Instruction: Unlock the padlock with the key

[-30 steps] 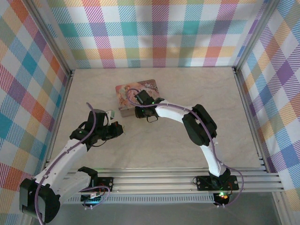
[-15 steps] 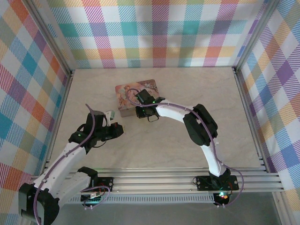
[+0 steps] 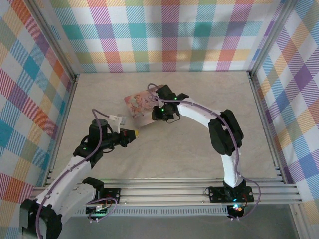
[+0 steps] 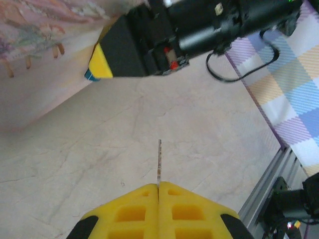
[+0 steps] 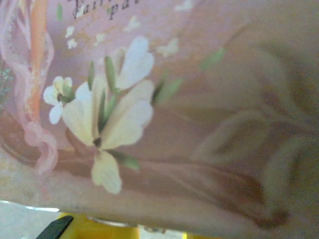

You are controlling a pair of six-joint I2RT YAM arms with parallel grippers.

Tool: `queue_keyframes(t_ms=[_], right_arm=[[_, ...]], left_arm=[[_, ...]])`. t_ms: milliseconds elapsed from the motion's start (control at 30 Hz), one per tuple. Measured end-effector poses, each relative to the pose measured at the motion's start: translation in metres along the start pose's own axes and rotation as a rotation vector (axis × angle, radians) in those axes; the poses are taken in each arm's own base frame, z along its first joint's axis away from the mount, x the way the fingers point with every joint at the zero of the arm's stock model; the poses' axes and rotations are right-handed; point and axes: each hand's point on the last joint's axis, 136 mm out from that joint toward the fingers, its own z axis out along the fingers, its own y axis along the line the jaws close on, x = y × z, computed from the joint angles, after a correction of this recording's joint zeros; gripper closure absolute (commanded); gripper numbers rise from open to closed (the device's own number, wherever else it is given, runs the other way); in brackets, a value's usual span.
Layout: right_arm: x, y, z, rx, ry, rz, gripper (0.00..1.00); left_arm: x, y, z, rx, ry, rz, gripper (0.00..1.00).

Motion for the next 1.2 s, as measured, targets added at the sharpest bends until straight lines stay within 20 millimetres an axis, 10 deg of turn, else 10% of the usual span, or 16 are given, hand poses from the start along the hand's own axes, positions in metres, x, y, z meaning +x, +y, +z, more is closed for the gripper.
queue_keyframes(t_ms=[1200], right_arm=[[-0.006,0.031,-0.080,-0.246,0.250,0.186,1.00]], left_arm=[[-0.022,-0.001,0.076,0.000,-0.057,0.396,1.00]])
